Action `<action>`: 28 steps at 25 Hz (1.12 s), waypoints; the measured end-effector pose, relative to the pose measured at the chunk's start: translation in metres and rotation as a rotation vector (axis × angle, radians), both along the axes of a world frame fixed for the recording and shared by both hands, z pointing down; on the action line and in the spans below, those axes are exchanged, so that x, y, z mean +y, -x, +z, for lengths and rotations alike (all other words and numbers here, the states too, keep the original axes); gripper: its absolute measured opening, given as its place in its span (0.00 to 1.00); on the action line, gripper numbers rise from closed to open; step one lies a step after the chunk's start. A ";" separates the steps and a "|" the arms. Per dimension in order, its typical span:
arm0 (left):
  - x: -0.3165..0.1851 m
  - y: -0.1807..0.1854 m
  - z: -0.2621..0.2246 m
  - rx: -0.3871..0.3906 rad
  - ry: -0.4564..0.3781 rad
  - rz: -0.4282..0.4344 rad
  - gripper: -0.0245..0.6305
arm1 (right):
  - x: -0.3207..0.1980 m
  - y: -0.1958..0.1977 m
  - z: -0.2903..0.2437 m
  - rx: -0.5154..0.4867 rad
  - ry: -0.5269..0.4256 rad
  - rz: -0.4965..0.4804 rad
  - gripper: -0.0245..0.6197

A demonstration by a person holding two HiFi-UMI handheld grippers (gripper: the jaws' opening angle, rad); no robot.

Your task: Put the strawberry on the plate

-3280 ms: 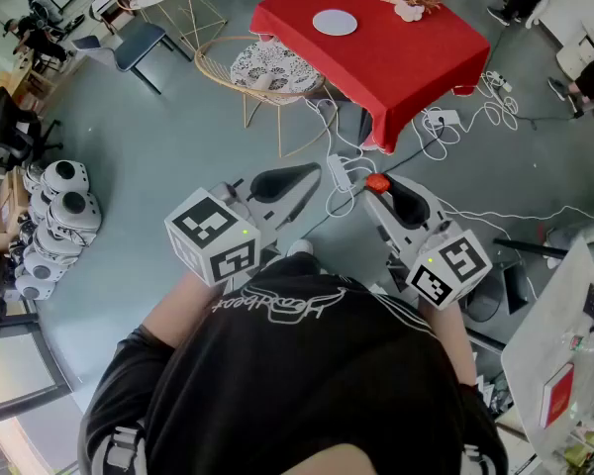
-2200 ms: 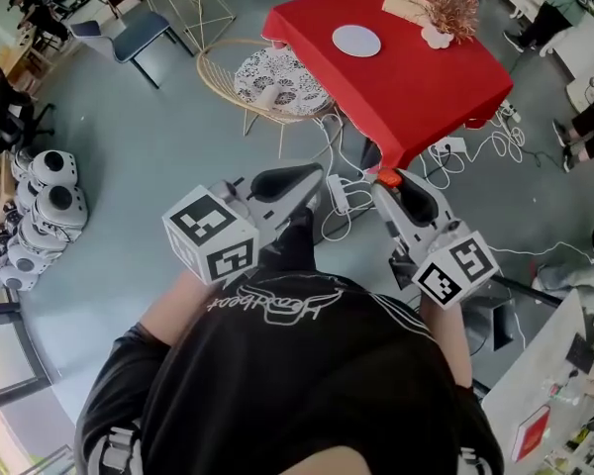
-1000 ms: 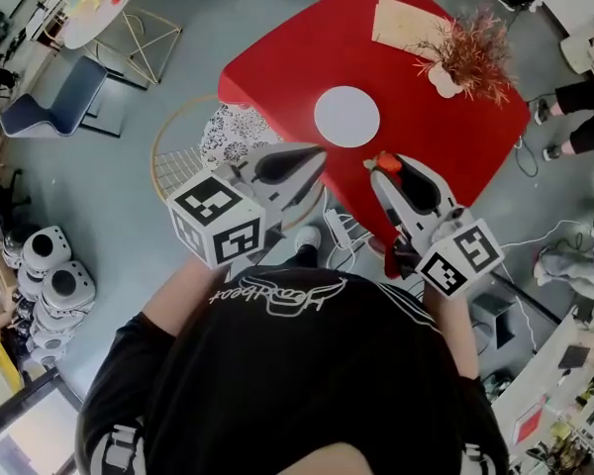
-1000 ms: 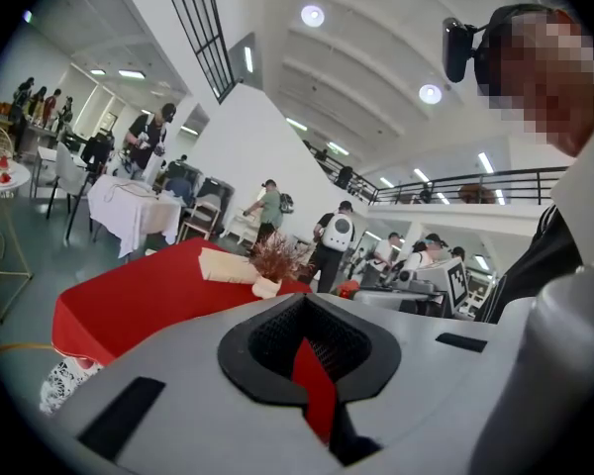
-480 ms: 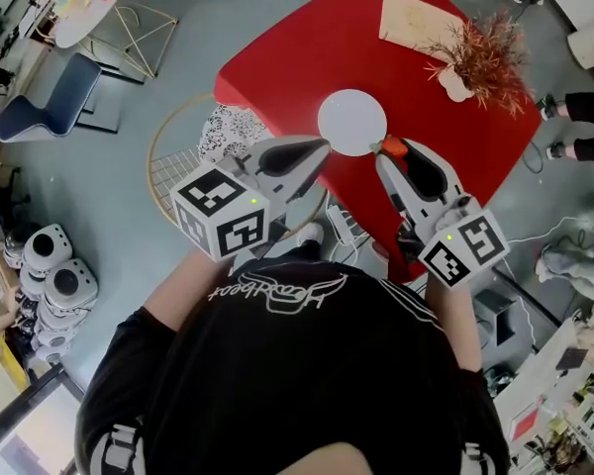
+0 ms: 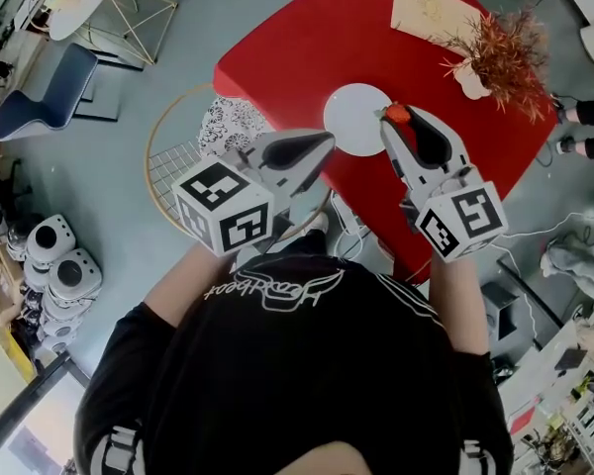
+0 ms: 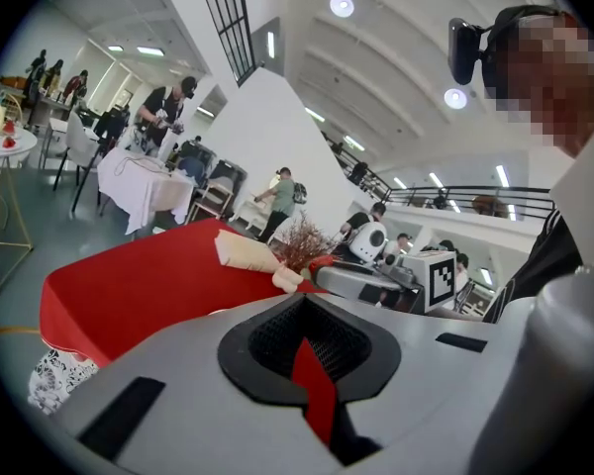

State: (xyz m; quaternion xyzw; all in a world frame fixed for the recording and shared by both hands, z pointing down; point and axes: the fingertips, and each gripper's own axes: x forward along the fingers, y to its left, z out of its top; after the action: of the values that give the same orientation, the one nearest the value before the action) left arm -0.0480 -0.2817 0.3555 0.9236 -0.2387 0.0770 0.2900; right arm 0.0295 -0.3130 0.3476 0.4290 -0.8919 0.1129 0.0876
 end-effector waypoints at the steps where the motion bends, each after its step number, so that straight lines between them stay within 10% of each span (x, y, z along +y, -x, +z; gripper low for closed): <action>1: -0.002 0.000 0.002 -0.001 0.006 -0.004 0.05 | -0.003 0.001 0.005 0.023 -0.002 -0.004 0.24; 16: -0.029 0.003 0.037 -0.009 0.065 -0.027 0.05 | -0.050 0.010 0.149 0.189 0.252 -0.014 0.24; 28: -0.018 0.003 0.036 -0.020 0.087 -0.027 0.05 | -0.037 0.020 0.174 0.364 0.276 -0.079 0.24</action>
State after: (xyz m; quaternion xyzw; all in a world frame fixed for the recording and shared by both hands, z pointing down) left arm -0.0508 -0.2996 0.3918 0.9060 -0.2503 0.0925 0.3287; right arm 0.0093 -0.3500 0.5215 0.3910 -0.8537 0.1510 0.3090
